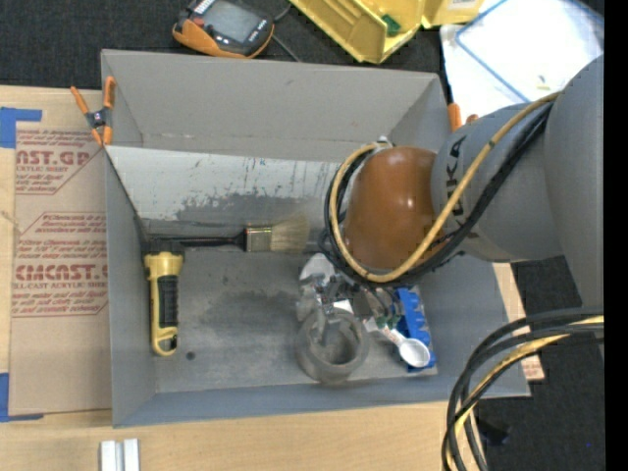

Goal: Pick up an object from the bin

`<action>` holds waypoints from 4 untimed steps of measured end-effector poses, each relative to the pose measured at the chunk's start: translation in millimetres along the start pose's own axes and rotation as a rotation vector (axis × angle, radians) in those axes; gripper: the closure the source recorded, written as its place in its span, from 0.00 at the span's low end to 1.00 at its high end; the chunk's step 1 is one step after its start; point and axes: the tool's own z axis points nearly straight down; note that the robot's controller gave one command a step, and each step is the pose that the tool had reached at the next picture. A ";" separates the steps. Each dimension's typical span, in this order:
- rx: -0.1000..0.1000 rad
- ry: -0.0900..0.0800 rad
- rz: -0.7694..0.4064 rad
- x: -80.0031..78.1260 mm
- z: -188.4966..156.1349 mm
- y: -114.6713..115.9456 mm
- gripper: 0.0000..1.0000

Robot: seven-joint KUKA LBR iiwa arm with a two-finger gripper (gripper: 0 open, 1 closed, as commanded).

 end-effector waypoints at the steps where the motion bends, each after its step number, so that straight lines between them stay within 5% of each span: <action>1: 0.000 0.000 0.000 0.0 0.0 0.0 1.00; 2: -0.001 -0.007 0.029 -18.2 25.8 -7.1 1.00; 3: 0.000 -0.006 -0.121 26.6 38.8 -61.3 1.00; 4: -0.001 -0.016 -0.096 -11.3 28.2 -114.4 1.00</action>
Offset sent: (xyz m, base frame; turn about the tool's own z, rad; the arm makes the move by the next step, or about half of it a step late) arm 0.0173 -0.0054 -0.0265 0.0303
